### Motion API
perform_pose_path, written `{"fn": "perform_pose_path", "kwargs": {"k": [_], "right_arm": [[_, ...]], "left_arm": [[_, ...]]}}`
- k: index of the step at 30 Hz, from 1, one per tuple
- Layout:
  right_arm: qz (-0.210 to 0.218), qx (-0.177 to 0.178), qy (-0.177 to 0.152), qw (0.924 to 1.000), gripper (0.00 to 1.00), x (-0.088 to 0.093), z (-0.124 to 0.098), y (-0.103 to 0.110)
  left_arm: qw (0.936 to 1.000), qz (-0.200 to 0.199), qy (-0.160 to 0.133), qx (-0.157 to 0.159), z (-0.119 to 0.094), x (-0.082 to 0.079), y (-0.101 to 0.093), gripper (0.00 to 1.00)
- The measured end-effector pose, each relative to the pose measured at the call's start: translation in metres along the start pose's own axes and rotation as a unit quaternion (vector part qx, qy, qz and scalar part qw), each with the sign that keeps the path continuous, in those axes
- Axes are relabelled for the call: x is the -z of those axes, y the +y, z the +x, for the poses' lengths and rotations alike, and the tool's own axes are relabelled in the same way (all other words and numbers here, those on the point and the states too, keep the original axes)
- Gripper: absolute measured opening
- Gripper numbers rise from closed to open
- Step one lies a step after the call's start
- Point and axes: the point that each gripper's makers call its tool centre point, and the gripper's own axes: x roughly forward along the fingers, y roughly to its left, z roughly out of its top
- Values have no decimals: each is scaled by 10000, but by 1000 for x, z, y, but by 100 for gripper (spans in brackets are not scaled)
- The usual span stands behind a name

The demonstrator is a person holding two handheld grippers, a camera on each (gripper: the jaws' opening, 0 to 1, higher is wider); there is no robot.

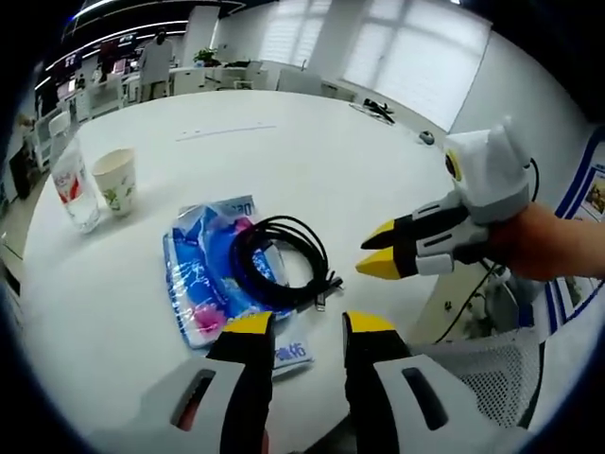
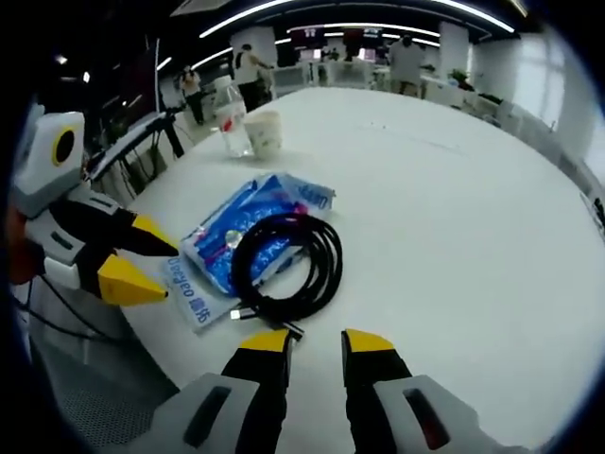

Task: Arrange the tabletop items into an orderly group along one side of the table until the central work area is clear of visible clutter.

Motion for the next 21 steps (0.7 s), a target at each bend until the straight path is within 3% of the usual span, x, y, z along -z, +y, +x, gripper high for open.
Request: {"fn": "perform_pose_path", "kwargs": {"k": [14, 21], "right_arm": [[503, 30, -54, 9987, 17, -6, 2, -14], [560, -22, -102, 9984, 17, -17, 11, -15]], "left_arm": [[9992, -333, -102, -198, 19, -28, 20, 26], [9977, -585, -95, -342, 19, -24, 30, 26]]}}
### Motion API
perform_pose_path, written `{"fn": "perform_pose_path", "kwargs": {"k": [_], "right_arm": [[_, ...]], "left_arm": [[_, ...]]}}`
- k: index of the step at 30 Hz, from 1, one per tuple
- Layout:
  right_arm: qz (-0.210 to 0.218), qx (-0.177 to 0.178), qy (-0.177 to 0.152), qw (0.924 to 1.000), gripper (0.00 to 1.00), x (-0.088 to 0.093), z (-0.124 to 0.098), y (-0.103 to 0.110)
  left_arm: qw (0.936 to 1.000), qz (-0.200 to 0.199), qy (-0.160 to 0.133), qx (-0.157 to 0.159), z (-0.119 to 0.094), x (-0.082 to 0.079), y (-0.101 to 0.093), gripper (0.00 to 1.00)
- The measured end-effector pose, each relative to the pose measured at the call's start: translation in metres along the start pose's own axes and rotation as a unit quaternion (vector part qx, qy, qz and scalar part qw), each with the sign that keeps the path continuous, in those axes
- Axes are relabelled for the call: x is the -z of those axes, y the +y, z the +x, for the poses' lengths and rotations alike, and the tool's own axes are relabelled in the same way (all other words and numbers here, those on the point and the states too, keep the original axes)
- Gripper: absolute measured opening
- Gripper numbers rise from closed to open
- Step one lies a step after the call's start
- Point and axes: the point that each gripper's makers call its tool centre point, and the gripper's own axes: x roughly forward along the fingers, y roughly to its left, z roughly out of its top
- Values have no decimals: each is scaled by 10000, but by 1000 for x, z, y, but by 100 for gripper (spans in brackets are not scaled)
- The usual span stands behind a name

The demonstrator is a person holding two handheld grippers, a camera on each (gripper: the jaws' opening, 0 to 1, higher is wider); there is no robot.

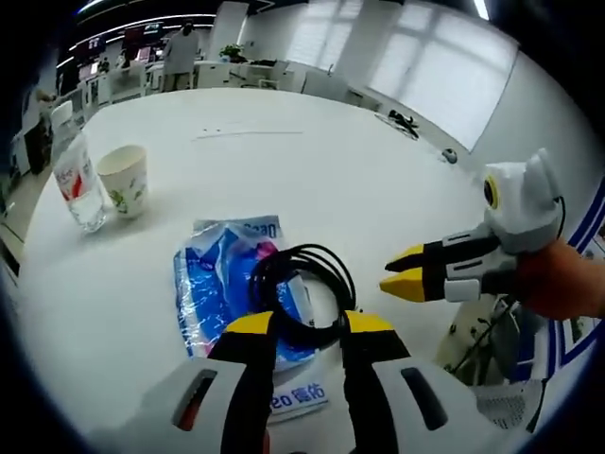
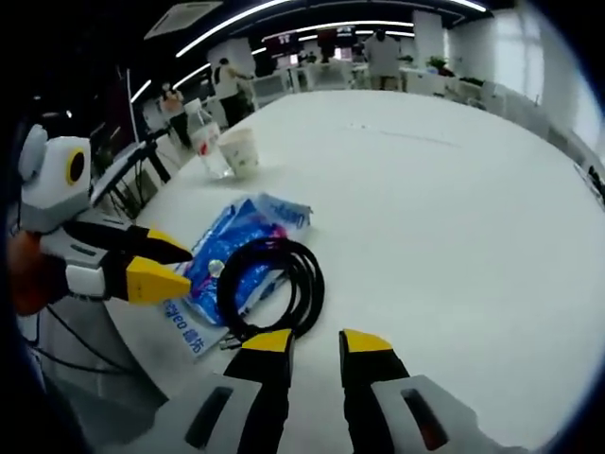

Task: Arrange the tabletop items into an orderly group along one side of the table until the central work area is clear of visible clutter.

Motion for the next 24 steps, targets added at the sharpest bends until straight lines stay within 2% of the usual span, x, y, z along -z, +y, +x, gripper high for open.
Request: {"fn": "perform_pose_path", "kwargs": {"k": [4, 10, 13, 15, 16, 18, 20, 24], "right_arm": [[97, -63, 39, 9999, 17, -2, 4, 1], [406, -203, 129, 9989, 20, -4, 13, 6], [531, -228, 221, 9981, 23, -3, 15, 8], [543, -233, 268, 9979, 25, -6, 21, 6], [516, -226, 308, 9979, 27, -8, 28, 2], [425, -192, 332, 9984, 29, -6, 27, 2], [327, -146, 344, 9988, 31, -7, 32, -2], [300, -159, 344, 9988, 31, -6, 37, 6]], "left_arm": [[9998, -191, 23, -45, 6, 2, 5, 25], [9995, -244, 117, -136, 13, 0, 4, 25], [9988, -353, 209, -264, 25, 0, 20, 24], [9982, -457, 260, -282, 32, 0, 18, 25], [9981, -440, 299, -324, 34, 1, 19, 25], [9975, -243, 446, -496, 33, 6, 18, 25], [9973, -192, 474, -523, 36, 10, 19, 25], [9964, -136, 630, -548, 42, 19, 18, 25]]}}
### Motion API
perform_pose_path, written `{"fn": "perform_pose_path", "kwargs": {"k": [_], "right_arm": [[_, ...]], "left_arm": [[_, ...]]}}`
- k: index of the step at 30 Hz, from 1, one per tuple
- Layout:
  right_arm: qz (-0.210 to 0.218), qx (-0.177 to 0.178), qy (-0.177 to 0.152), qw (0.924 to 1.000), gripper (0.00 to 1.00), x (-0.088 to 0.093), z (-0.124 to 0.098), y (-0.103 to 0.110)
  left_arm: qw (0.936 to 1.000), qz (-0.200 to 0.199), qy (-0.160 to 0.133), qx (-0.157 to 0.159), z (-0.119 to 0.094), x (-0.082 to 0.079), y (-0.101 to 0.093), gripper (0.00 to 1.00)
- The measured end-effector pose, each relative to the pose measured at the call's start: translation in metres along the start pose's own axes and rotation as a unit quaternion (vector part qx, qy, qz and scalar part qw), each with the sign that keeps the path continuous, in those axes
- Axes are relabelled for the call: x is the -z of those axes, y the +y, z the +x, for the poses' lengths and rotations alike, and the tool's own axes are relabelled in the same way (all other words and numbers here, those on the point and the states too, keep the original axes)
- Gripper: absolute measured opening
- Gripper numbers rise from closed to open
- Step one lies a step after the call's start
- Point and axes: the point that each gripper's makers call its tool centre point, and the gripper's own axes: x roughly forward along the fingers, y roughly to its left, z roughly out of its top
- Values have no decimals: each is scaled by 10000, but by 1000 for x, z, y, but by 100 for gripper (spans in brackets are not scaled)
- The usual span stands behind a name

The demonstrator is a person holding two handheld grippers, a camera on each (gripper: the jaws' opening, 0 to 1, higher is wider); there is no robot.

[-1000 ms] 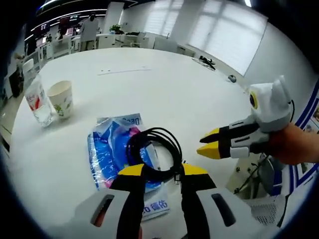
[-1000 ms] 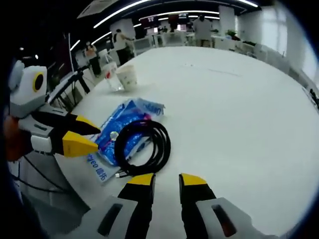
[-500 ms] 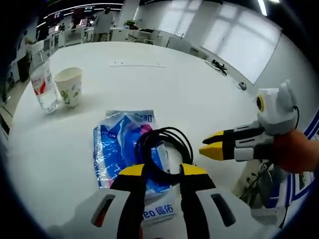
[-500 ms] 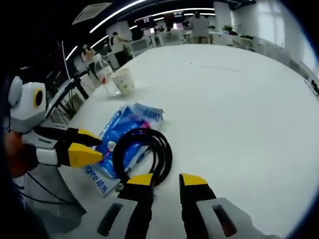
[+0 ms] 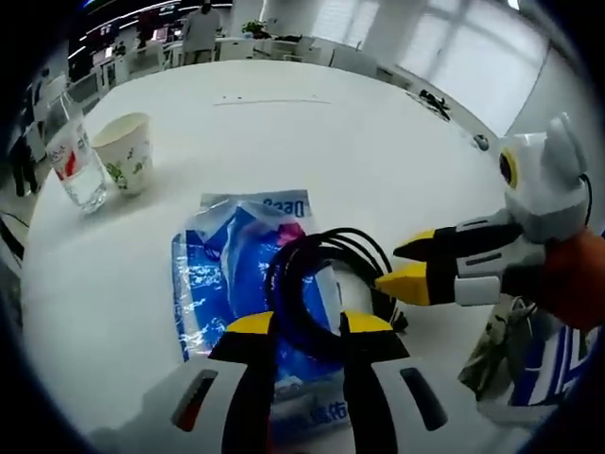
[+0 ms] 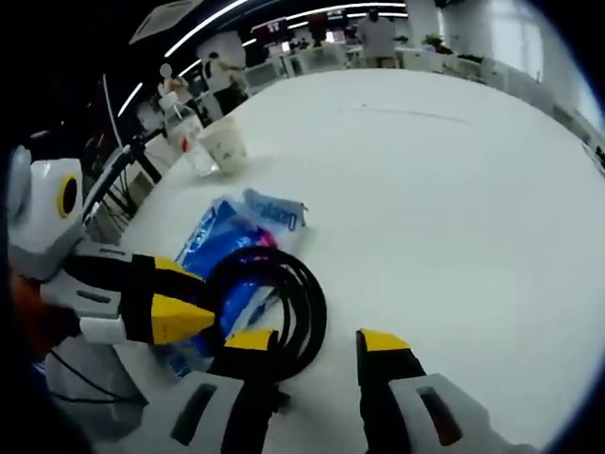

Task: Arrange the tabletop items into an orderly group along one side of the table until the central work area is clear of visible clutter.

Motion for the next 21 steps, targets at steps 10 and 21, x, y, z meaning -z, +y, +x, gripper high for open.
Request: {"fn": "perform_pose_path", "kwargs": {"k": [10, 21], "right_arm": [[-58, 93, 161, 9998, 17, 10, 10, 5], [-220, -60, 139, 9996, 12, 14, 11, 27]], "left_arm": [[9999, 91, -97, -93, 3, 3, 9, 13], [9993, 301, -87, -208, -2, 11, 16, 10]]}}
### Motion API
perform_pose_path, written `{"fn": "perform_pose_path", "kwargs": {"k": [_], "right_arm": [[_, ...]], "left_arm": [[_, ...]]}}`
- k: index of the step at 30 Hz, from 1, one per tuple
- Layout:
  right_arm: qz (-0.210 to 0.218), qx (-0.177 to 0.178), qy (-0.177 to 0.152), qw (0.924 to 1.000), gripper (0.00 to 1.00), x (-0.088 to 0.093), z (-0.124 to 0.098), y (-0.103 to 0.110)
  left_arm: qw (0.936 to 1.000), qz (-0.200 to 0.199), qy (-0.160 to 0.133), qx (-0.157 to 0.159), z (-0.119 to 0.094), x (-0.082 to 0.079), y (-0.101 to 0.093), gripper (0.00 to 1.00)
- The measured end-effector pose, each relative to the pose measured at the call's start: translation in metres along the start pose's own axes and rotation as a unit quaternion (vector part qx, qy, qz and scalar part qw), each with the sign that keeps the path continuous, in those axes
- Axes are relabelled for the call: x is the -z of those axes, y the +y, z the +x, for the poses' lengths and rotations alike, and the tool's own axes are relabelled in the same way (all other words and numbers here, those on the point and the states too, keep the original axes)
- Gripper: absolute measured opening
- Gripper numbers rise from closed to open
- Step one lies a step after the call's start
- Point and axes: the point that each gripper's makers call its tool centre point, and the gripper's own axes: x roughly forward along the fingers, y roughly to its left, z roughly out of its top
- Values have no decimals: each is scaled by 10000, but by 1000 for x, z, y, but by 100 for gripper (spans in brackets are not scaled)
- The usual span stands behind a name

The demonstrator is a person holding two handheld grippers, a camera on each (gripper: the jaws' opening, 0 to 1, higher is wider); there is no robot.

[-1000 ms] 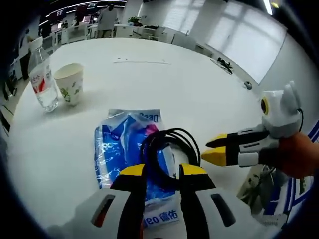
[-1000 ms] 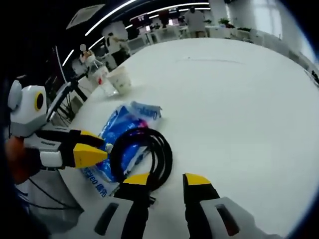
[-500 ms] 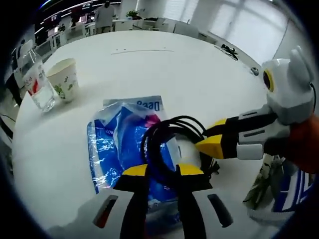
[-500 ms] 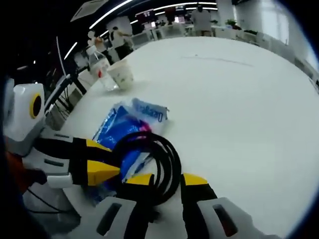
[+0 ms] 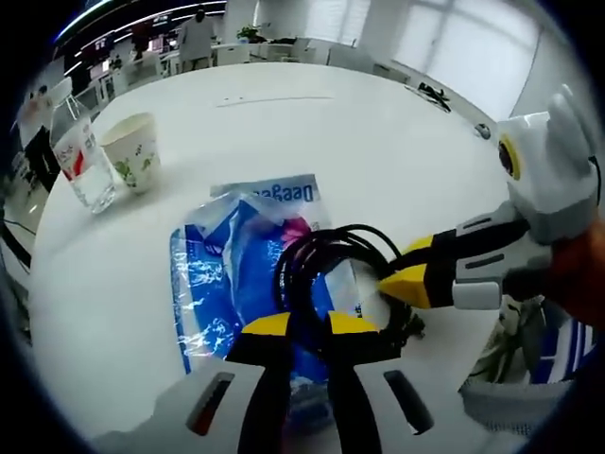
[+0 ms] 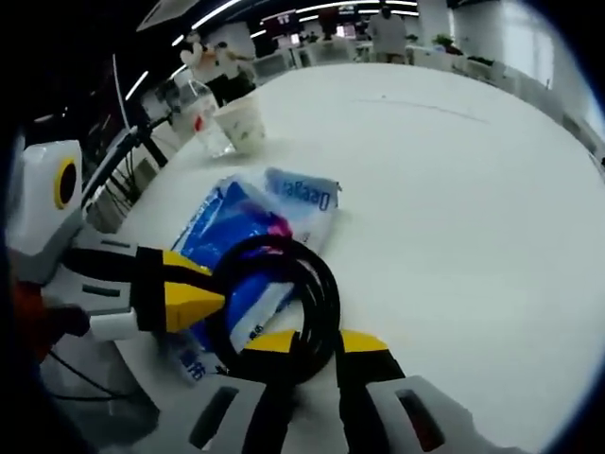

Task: Arrange the tabletop items into an orderly group along one side of the table until the central work area is clear of visible clutter.

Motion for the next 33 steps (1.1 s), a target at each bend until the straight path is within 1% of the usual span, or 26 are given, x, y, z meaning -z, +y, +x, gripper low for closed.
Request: {"fn": "perform_pose_path", "kwargs": {"k": [3, 5, 6, 9, 13, 14, 15, 17, 18, 23, 25, 28, 30, 33], "right_arm": [[7, -138, 23, 9999, 10, -1, 3, 9], [-80, -209, 36, 9997, 10, 0, 5, 16], [-81, -216, 37, 9997, 9, 1, 6, 17], [-50, -306, 37, 9995, 9, 5, 5, 26], [-193, -392, 83, 9990, 9, 7, 5, 38], [-207, -413, 92, 9989, 9, 7, 6, 40], [-230, -445, 103, 9987, 9, 8, 6, 43], [-213, -518, 156, 9983, 9, 8, 8, 50], [-230, -544, 160, 9981, 9, 8, 8, 52], [-471, -733, 203, 9960, 9, 7, 14, 73], [-543, -791, 214, 9952, 9, 7, 13, 80], [-634, -874, 231, 9939, 9, 7, 13, 88], [-615, -885, 225, 9939, 9, 7, 11, 89], [-641, -914, 224, 9935, 8, 7, 8, 92]], "left_arm": [[10000, -12, 17, -87, -6, 8, 4, 10], [9999, -41, 1, -149, -12, 15, 7, 9], [9998, -130, -42, -146, -14, 16, 11, 9], [9996, -224, -14, -194, -19, 20, 15, 9], [9991, -331, 1, -267, -25, 26, 21, 8], [9991, -327, 9, -270, -27, 25, 15, 8], [9991, -320, 14, -275, -28, 26, 17, 8], [9990, -313, 19, -303, -30, 29, 22, 8], [9989, -332, 18, -334, -36, 32, 27, 8], [9973, -571, -4, -461, -49, 42, 43, 7], [9967, -646, -3, -486, -50, 41, 44, 7], [9954, -795, 11, -537, -55, 46, 54, 7], [9949, -835, -4, -558, -57, 47, 57, 6], [9946, -867, -19, -579, -60, 47, 55, 6]]}}
